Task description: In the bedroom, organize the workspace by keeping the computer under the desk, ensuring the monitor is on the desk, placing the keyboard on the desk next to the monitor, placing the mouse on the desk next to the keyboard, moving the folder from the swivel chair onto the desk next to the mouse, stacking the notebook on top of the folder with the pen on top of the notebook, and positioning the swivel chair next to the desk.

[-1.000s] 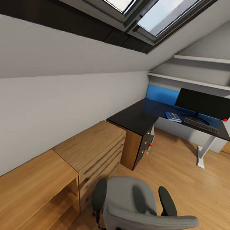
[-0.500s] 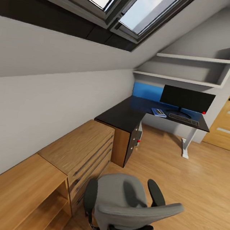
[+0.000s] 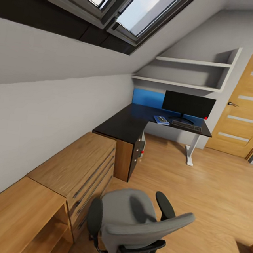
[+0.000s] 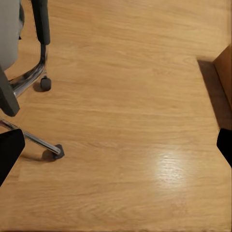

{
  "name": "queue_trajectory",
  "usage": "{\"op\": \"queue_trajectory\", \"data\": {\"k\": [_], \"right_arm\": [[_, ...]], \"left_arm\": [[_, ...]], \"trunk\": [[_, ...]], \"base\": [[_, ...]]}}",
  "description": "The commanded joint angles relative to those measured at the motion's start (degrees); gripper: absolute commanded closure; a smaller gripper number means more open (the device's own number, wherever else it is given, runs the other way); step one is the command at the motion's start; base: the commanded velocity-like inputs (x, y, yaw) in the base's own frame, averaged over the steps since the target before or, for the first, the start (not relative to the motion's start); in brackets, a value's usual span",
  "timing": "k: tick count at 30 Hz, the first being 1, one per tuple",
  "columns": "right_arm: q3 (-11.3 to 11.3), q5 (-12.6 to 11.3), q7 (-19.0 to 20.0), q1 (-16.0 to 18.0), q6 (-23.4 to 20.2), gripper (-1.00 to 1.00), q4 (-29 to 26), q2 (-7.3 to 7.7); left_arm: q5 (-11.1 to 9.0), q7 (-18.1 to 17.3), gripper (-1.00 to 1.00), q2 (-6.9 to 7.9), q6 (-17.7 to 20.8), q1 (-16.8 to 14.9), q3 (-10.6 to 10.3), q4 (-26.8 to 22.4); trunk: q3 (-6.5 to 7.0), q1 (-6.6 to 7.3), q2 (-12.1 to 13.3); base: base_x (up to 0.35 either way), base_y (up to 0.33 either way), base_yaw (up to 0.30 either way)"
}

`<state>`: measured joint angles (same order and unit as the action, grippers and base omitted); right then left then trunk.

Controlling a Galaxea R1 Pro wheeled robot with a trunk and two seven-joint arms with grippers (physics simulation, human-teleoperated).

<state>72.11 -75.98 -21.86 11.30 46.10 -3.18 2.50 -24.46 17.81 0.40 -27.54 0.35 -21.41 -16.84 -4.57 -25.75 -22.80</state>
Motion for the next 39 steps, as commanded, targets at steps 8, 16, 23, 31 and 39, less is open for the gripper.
{"op": "queue_trajectory", "data": {"k": [8,16,23,31,39], "right_arm": [[0.5,-0.1,-0.5,0.0,0.0,-1.00,-0.2,0.11],[0.5,-0.1,-0.5,0.0,0.0,-1.00,-0.2,0.13],[0.5,-0.1,-0.5,0.0,0.0,-1.00,-0.2,0.13],[0.5,-0.1,-0.5,0.0,0.0,-1.00,-0.2,0.13],[0.5,-0.1,-0.5,0.0,0.0,-1.00,-0.2,0.13]], "left_arm": [[-0.2,0.5,-1.00,0.04,-0.1,0.0,-0.5,-0.1],[-0.2,0.5,-1.00,0.04,-0.1,0.0,-0.5,-0.1],[-0.2,0.5,-1.00,0.04,-0.1,0.0,-0.5,-0.1],[-0.2,0.5,-1.00,0.04,-0.1,0.0,-0.5,-0.1],[-0.2,0.5,-1.00,0.04,-0.1,0.0,-0.5,-0.1]], "trunk": [[-0.11,-0.04,-0.1],[-0.11,-0.04,-0.1],[-0.11,-0.04,-0.1],[-0.11,-0.04,-0.1],[-0.11,-0.04,-0.1]], "base": [[0.000,0.105,-0.257],[0.000,0.014,-0.257],[0.000,0.002,-0.257],[0.000,0.000,-0.271],[-0.026,0.086,-0.290]]}}
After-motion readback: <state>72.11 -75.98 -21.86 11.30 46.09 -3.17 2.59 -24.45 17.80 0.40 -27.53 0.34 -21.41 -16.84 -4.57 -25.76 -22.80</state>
